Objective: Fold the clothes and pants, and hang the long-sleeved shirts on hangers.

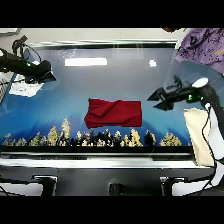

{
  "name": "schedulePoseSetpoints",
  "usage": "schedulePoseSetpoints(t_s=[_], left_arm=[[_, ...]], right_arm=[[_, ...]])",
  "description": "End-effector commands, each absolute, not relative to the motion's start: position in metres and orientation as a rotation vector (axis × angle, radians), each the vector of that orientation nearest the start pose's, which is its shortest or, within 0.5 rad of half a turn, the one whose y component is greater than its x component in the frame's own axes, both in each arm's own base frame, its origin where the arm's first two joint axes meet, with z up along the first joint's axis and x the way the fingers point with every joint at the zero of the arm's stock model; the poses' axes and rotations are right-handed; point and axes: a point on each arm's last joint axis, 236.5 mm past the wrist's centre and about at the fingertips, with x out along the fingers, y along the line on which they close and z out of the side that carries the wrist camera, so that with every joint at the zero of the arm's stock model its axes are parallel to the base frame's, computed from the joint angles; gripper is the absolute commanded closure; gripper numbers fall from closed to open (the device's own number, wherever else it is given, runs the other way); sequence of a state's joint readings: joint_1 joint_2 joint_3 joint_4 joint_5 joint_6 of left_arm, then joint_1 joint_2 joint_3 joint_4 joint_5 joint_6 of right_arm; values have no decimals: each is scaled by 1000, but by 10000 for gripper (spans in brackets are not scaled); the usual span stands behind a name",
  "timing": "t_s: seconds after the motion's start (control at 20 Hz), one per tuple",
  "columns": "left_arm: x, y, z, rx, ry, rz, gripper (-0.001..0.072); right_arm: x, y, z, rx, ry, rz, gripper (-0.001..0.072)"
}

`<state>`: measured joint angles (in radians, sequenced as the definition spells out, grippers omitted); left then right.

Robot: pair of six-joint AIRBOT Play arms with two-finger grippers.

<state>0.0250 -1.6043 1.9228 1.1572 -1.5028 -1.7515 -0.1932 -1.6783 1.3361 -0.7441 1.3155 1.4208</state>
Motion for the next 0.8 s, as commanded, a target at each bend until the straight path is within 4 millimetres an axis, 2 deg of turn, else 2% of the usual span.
schedulePoseSetpoints(t_s=[0.0, 0.05, 0.1, 0.25, 0.3, 0.4, 0.45, 0.5, 0.55, 0.65, 0.75], left_arm=[[471, -83, 138, -441, 1193, -219, 690], [471, -83, 138, -441, 1193, -219, 689], [471, -83, 138, -441, 1193, -219, 690], [471, -83, 138, -441, 1192, -219, 690], [471, -83, 138, -441, 1192, -219, 690], [471, -83, 138, -441, 1192, -219, 689], [471, -83, 138, -441, 1192, -219, 690], [471, -83, 138, -441, 1192, -219, 689], [471, -83, 138, -441, 1192, -219, 689], [471, -83, 138, -441, 1192, -219, 690], [471, -83, 138, -441, 1192, -219, 690]], right_arm=[[418, 107, -66, 891, 1437, 471, 125], [419, 114, -75, 894, 1445, 473, 129], [421, 119, -82, 892, 1448, 476, 165], [421, 134, -100, 884, 1466, 473, 177], [419, 139, -104, 879, 1478, 477, 215], [415, 149, -109, 867, 1500, 490, 373], [415, 152, -107, 870, 1499, 497, 509], [418, 156, -101, 901, 1487, 511, 644], [423, 156, -92, 934, 1462, 522, 683], [441, 145, -66, 965, 1406, 517, 685], [466, 119, -29, 999, 1339, 467, 686]])
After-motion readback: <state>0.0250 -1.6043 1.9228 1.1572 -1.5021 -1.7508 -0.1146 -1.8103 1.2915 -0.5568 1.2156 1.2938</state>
